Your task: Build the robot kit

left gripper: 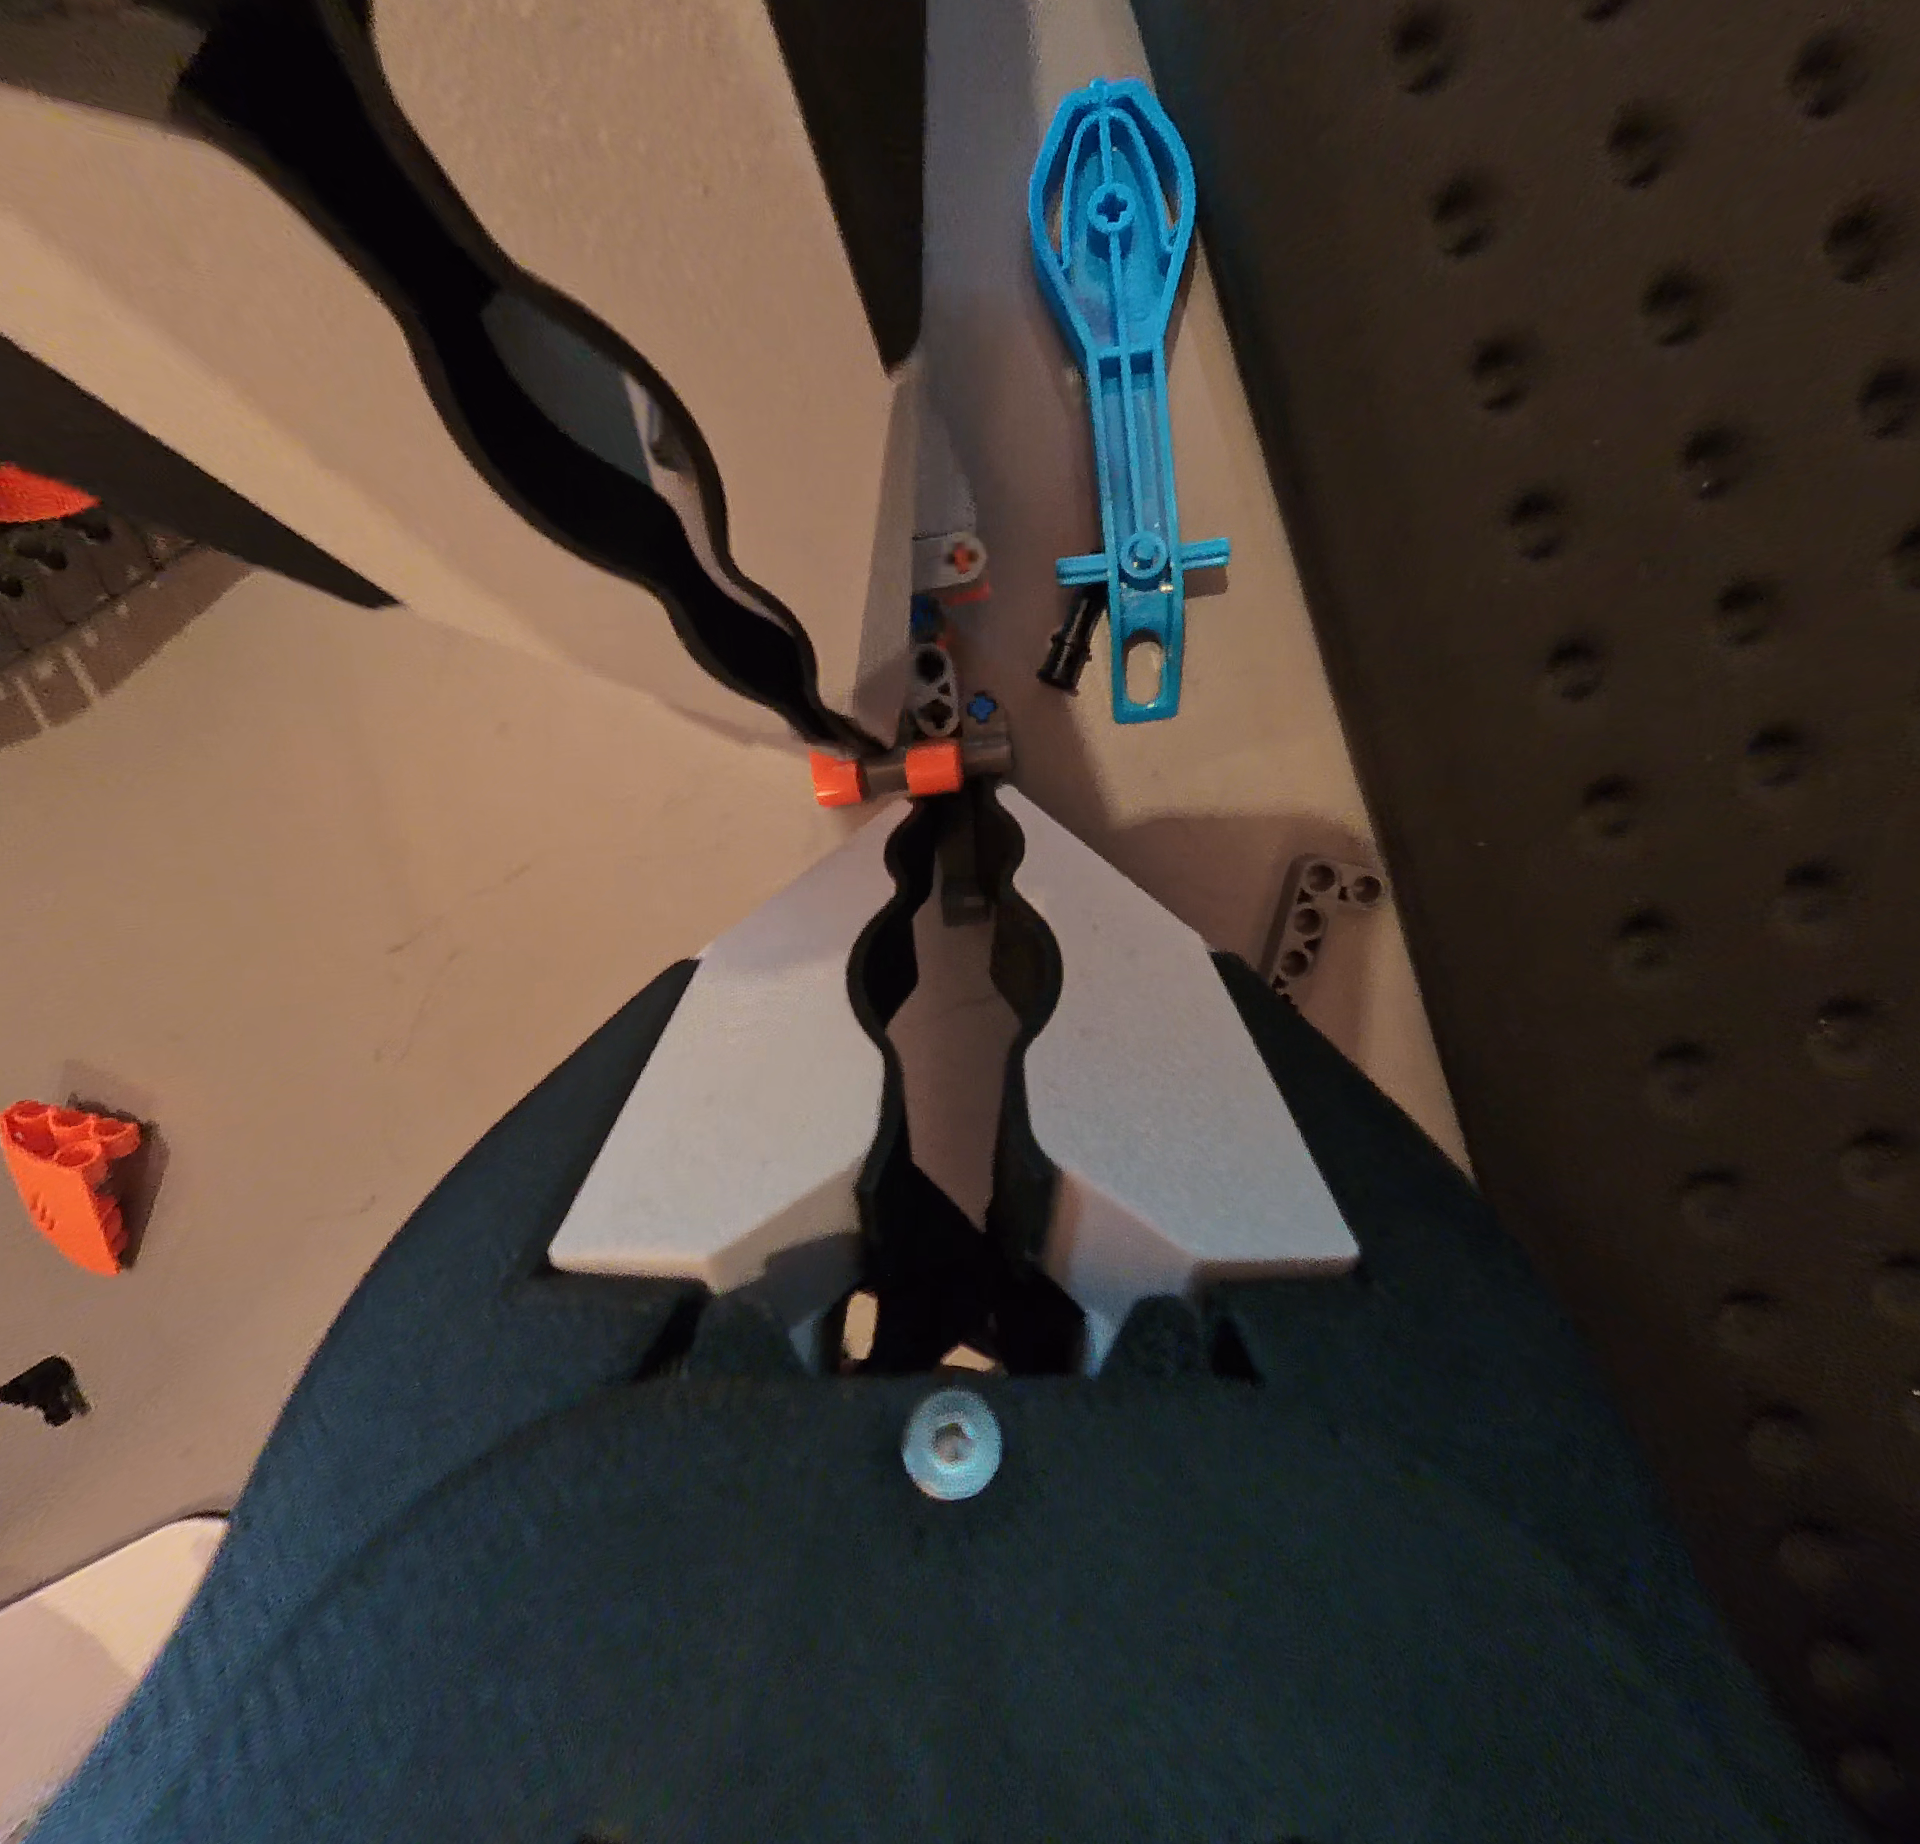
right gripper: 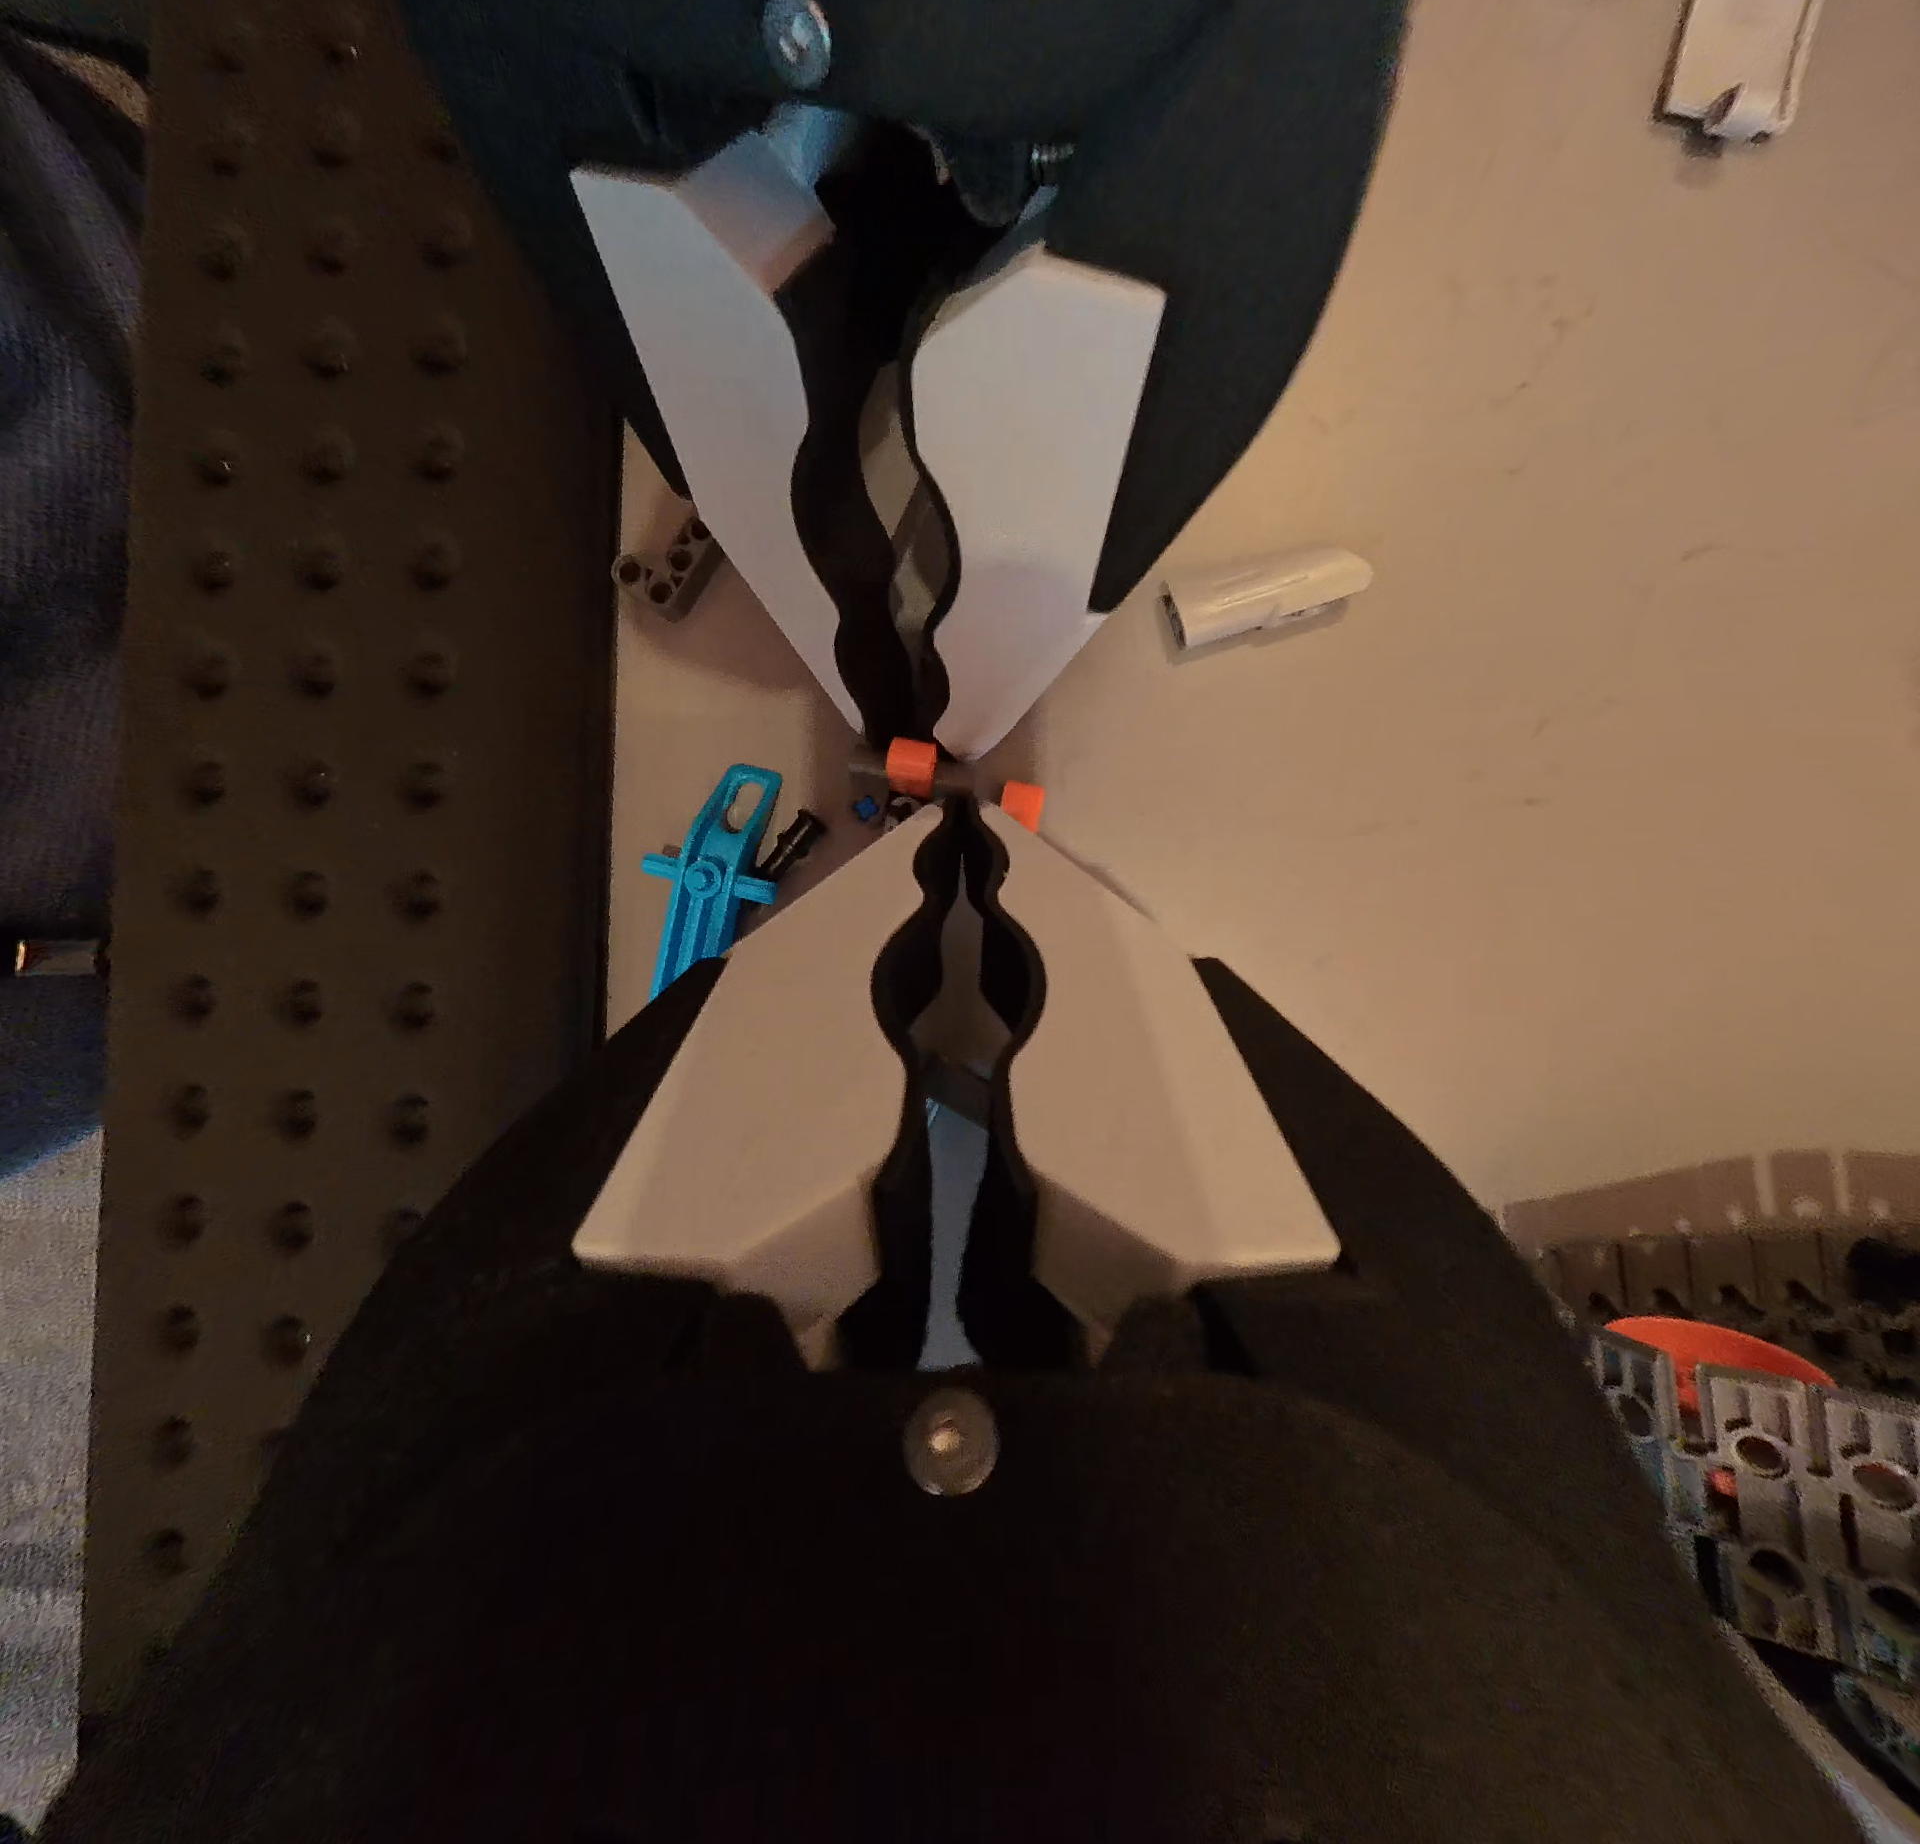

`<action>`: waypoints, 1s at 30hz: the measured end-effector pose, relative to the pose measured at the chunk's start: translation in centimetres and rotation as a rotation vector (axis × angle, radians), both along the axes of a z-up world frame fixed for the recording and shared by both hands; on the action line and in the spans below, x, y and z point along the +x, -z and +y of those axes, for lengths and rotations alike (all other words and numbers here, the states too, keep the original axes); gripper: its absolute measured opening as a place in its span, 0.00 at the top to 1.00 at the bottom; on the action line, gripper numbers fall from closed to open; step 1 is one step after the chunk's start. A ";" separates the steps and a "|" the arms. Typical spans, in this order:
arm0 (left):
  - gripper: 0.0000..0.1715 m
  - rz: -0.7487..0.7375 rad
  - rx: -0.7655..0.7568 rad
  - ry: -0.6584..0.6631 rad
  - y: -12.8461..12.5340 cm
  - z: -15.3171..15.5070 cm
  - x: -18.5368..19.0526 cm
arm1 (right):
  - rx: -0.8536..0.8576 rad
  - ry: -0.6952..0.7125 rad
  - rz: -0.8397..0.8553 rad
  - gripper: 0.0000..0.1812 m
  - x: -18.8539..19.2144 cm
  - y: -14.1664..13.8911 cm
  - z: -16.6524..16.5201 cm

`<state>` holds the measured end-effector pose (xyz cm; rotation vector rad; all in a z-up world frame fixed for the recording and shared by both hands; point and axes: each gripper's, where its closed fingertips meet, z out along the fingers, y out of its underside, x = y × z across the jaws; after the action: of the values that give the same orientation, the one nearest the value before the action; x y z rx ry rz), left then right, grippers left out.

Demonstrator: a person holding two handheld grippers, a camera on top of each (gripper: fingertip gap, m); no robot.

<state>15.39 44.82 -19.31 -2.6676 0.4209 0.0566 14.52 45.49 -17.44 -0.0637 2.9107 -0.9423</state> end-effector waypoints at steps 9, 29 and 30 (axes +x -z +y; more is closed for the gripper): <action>0.96 0.006 -0.001 -0.020 0.0 0.4 0.0 | -0.027 -0.069 0.071 1.00 2.6 -0.7 0.3; 0.96 -0.032 0.109 -0.067 -0.1 1.0 0.1 | -0.017 -0.021 0.042 1.00 2.1 0.0 0.3; 0.96 -0.026 0.119 -0.070 -0.1 1.1 0.2 | -0.017 -0.031 0.059 1.00 2.1 -0.1 0.4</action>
<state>15.56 45.95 -19.23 -2.5627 0.3066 0.0656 16.61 45.86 -17.32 -0.1398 2.9459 -0.9769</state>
